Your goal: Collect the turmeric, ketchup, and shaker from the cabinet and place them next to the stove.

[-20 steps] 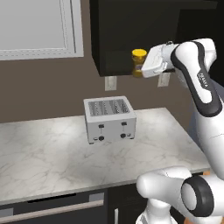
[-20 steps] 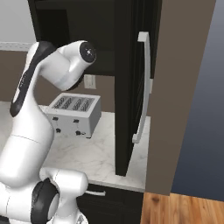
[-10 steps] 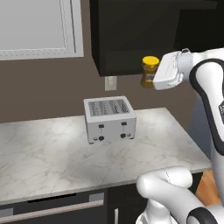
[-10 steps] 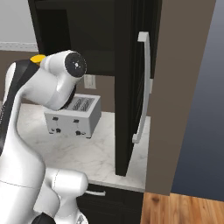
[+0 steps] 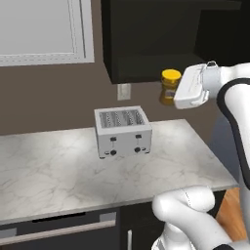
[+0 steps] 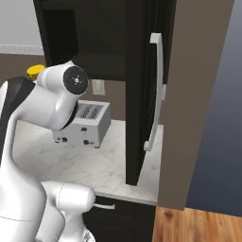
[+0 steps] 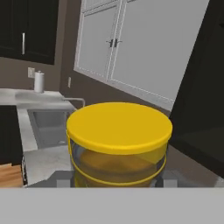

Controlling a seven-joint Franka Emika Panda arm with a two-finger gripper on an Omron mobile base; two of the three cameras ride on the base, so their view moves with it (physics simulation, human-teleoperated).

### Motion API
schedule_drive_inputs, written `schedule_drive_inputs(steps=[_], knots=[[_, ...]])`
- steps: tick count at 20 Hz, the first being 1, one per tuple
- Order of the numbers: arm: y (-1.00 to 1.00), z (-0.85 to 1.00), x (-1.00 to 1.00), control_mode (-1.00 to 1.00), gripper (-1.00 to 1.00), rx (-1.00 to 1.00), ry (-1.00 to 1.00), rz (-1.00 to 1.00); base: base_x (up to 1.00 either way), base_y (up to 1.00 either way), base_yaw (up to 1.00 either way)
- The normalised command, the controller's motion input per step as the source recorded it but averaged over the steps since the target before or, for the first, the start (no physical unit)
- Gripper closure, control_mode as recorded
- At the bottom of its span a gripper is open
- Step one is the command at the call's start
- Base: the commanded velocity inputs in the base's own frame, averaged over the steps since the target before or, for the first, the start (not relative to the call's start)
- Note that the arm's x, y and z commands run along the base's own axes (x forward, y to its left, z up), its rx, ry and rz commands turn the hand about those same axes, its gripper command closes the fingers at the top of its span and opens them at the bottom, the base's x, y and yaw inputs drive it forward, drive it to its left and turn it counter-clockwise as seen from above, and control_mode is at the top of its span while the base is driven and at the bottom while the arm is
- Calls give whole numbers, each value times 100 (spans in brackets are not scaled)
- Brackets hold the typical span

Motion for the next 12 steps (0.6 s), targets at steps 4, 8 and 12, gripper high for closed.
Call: schedule_drive_inputs(steps=[4,8,12], knots=[[0,0,0,100,100,0,0,0,-77,29,20],[0,0,0,100,100,0,0,0,-74,56,26],[0,0,0,100,100,0,0,0,-65,68,35]])
